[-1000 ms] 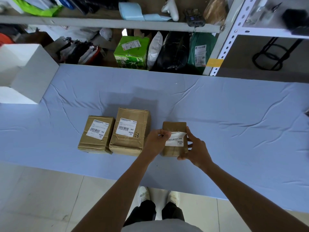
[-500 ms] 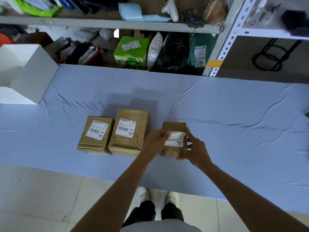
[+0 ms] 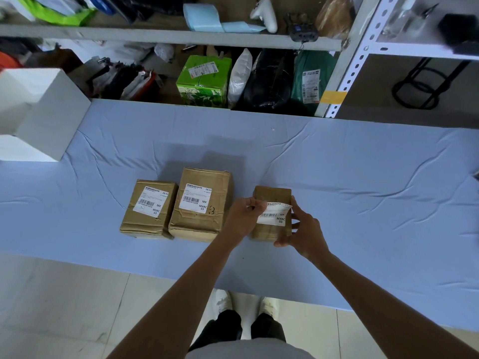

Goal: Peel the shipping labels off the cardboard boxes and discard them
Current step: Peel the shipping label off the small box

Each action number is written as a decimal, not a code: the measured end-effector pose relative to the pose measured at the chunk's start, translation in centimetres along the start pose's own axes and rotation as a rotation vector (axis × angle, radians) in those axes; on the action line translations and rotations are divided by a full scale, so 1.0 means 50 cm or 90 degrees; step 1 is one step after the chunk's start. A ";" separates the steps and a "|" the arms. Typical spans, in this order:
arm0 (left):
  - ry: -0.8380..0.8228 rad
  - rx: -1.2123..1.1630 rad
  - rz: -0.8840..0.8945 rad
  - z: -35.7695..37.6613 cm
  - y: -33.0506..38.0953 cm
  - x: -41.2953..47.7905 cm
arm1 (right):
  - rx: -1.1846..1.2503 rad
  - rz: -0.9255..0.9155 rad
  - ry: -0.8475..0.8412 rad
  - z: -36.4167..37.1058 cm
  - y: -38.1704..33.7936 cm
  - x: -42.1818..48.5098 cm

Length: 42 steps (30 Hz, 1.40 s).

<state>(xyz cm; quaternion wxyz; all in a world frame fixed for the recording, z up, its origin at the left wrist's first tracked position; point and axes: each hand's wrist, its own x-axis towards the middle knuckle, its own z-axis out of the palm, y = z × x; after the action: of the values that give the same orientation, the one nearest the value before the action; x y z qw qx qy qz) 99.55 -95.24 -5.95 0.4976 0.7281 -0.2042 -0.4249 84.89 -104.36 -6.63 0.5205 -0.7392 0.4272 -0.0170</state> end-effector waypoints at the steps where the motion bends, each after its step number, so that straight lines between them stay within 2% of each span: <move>1: 0.001 -0.001 -0.001 0.000 0.000 0.000 | 0.000 0.001 0.000 0.000 0.000 0.000; 8: -0.007 0.001 -0.005 -0.001 0.003 0.000 | 0.003 0.003 -0.005 -0.006 -0.004 -0.002; 22: -0.039 -0.013 0.056 -0.008 0.013 -0.010 | 0.001 -0.002 -0.007 -0.015 -0.008 -0.006; 42: -0.051 -0.043 0.046 -0.013 0.009 -0.017 | -0.005 0.008 -0.011 -0.011 -0.009 -0.009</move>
<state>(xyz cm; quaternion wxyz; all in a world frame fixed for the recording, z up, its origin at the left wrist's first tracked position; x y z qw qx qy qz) 99.67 -94.45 -5.11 0.5288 0.6854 -0.2356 -0.4418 84.63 -104.47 -5.84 0.5213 -0.7385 0.4275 -0.0054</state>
